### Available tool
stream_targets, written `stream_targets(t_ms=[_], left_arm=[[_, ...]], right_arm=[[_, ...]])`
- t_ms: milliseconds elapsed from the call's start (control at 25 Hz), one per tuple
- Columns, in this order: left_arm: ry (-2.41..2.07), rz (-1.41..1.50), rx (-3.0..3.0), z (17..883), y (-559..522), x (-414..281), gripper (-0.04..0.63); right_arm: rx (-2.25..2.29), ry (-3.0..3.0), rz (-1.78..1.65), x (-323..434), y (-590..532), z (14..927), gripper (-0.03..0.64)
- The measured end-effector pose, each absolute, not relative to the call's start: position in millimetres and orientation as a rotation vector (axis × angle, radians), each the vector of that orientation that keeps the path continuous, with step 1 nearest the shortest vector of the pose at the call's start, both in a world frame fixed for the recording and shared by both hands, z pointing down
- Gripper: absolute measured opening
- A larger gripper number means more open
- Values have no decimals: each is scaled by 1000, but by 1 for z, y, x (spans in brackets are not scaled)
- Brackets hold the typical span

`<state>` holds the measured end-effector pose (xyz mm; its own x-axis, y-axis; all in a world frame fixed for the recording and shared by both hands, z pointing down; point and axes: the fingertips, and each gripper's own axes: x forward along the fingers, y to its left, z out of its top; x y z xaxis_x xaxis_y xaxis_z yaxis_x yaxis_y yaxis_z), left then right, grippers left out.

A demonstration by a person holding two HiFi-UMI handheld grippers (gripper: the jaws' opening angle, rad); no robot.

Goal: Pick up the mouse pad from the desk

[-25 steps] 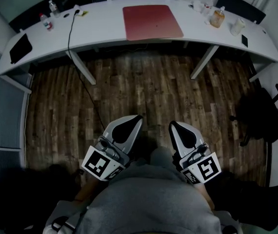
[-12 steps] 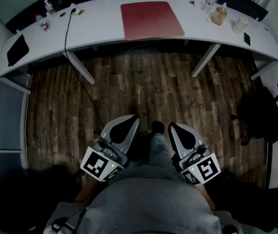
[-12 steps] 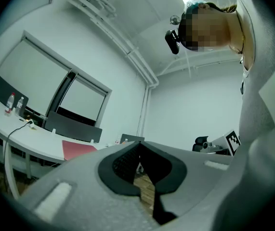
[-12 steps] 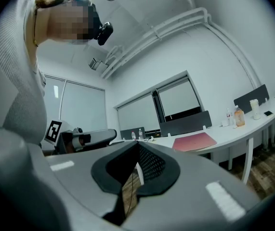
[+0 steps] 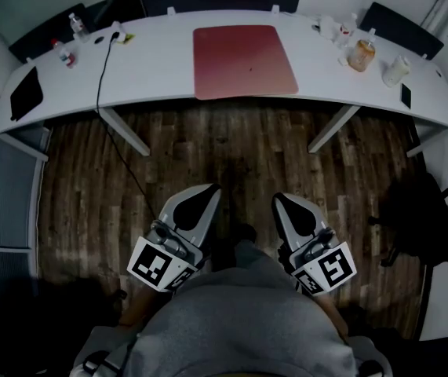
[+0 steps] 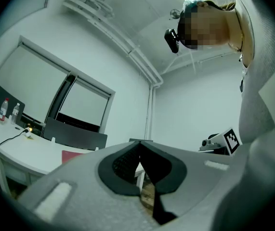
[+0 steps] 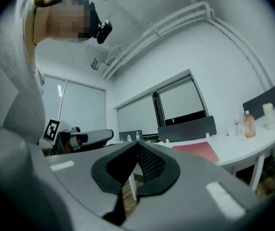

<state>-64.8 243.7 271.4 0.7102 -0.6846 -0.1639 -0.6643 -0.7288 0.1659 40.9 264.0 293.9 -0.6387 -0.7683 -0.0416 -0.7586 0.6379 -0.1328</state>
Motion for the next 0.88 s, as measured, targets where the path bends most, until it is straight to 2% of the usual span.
stream_targets(t_ms=[200, 520, 880], left_arm=[[-1157, -377, 2823, 256, 191, -51, -2], [-1205, -371, 2815, 252, 141, -25, -2], [-1249, -324, 2795, 261, 119, -27, -2]], right_arm=[[-1278, 2772, -39, 61, 212, 273, 2], [-1255, 2777, -118, 93, 160, 282, 2], [-1212, 2796, -164, 94, 130, 288, 2]])
